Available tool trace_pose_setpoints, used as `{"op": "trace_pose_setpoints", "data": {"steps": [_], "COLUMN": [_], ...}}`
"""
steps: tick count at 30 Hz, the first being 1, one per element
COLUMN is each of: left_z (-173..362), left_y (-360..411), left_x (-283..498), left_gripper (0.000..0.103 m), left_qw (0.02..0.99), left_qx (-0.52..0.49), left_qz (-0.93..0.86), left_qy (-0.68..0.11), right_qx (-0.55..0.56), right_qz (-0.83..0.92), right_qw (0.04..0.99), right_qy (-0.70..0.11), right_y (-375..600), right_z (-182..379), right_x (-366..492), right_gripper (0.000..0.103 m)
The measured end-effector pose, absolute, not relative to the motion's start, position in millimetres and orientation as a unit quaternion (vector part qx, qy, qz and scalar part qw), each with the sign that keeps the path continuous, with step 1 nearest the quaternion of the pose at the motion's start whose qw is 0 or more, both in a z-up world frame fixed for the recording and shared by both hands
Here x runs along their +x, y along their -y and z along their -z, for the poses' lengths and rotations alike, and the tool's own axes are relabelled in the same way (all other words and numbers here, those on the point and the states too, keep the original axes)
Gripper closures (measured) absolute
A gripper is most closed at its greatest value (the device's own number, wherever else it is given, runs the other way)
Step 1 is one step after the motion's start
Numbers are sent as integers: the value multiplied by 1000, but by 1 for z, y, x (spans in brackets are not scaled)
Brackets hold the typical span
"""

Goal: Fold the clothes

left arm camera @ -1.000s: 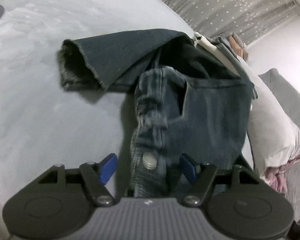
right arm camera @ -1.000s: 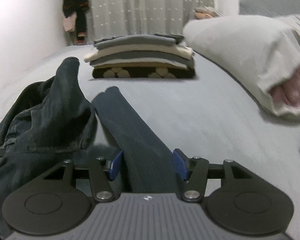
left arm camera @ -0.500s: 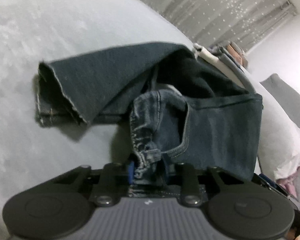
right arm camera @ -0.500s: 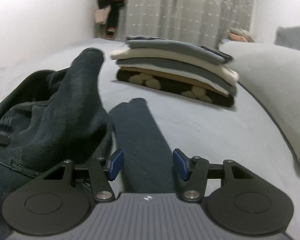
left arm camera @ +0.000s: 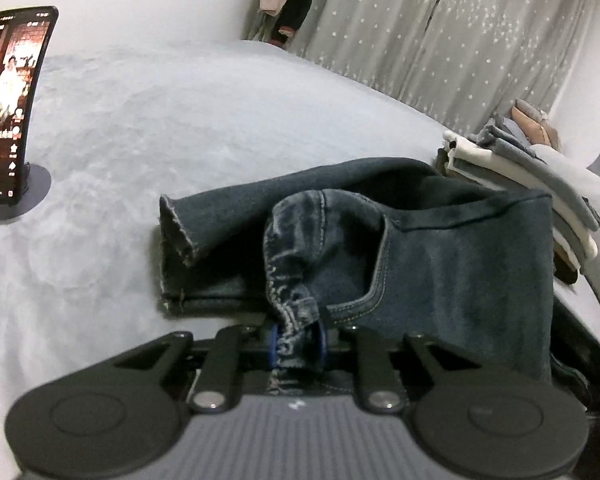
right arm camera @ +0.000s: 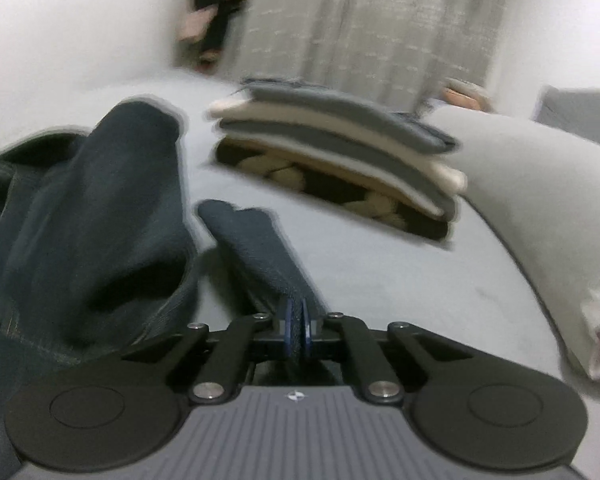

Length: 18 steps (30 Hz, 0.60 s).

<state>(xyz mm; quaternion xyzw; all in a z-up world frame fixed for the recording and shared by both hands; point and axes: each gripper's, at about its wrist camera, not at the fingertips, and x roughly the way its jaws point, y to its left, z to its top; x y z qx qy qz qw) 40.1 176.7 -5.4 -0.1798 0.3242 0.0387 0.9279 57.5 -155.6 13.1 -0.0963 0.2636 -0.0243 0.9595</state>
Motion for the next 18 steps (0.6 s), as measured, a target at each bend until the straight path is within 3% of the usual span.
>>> {"op": "trace_pose_setpoints", "data": {"steps": [8,12,18], "left_z": [1,-7,-7], "left_y": [-174,-169,-163], "left_x": [34,27,20], "left_gripper": [75,66,63], "left_qw": [933,944,946], "left_qx": [-184,-167,-154], "left_qz": [-30,-23,-11], "left_qy": [-309,-284,-285], "right_qx": [-46,-25,27], "right_qz": [135,203,283], "right_qw": [960,950,928], "right_qy": [-239,-238,-242], "right_y": [221,261,313], "right_z": [-42,-41,-29], "right_x": [29,9,-40], "right_gripper": [98,98,98]}}
